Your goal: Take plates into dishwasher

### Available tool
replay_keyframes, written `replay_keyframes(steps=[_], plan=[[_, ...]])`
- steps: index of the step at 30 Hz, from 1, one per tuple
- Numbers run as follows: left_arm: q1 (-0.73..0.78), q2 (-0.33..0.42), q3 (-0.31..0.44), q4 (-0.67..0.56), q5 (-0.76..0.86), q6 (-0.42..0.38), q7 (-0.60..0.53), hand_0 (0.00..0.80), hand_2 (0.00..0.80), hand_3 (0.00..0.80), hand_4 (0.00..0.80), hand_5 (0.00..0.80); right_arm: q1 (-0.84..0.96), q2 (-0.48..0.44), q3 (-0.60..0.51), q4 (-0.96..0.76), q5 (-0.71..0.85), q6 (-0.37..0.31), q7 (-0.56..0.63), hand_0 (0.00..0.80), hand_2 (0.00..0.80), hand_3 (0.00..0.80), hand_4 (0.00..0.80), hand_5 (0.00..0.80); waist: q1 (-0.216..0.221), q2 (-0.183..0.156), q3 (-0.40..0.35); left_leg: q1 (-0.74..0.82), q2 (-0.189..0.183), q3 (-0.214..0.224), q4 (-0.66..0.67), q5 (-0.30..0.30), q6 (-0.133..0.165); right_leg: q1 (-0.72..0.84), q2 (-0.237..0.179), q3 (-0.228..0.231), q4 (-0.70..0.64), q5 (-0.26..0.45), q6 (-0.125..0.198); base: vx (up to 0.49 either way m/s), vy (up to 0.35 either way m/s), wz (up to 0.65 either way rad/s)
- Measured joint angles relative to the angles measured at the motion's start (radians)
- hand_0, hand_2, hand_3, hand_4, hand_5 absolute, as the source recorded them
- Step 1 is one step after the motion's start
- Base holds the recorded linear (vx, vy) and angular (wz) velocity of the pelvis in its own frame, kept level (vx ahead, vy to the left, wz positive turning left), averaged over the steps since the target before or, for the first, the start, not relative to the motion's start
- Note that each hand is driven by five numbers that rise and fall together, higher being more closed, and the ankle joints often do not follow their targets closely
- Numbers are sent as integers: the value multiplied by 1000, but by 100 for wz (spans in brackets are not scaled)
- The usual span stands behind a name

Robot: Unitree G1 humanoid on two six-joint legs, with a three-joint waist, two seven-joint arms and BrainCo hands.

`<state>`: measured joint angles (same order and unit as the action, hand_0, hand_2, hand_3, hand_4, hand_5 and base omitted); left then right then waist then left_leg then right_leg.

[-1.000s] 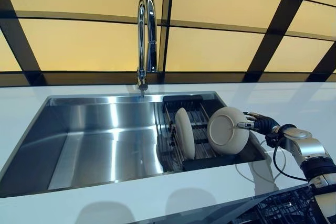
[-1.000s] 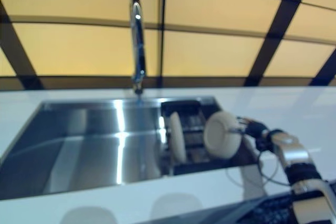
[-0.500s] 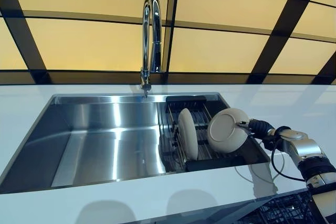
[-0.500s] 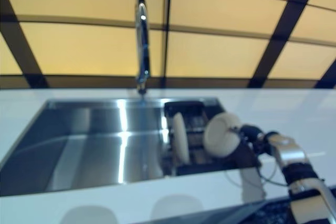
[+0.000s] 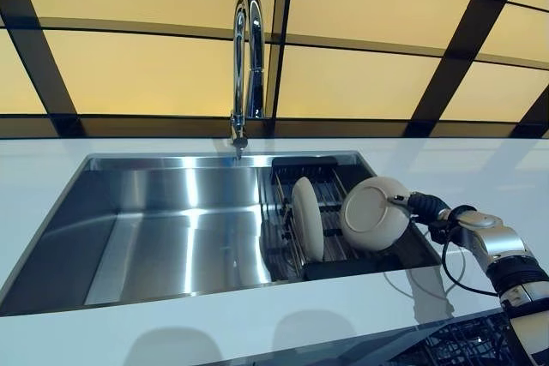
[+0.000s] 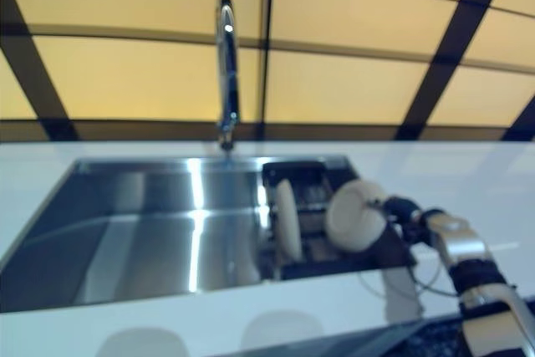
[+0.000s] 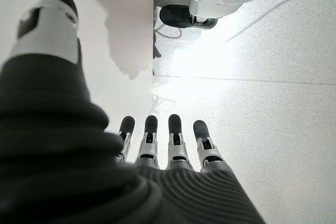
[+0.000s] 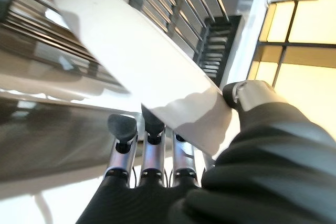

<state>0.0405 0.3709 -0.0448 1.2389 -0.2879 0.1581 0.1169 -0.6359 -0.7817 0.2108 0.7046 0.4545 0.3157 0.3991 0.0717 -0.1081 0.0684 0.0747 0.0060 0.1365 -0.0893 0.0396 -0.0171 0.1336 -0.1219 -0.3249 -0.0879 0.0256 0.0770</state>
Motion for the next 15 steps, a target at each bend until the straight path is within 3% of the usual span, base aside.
replay_keyframes(steps=[15], plan=[[-4,-3,-1,-1,-1,0,1,0,0,0,0,0,-59,-47,-1,-68,129,-31,-125,800,800,800,800,800,-3,0,0,0,0,1,0,0,0,0,0,0,3,0,0,-5,11,0]])
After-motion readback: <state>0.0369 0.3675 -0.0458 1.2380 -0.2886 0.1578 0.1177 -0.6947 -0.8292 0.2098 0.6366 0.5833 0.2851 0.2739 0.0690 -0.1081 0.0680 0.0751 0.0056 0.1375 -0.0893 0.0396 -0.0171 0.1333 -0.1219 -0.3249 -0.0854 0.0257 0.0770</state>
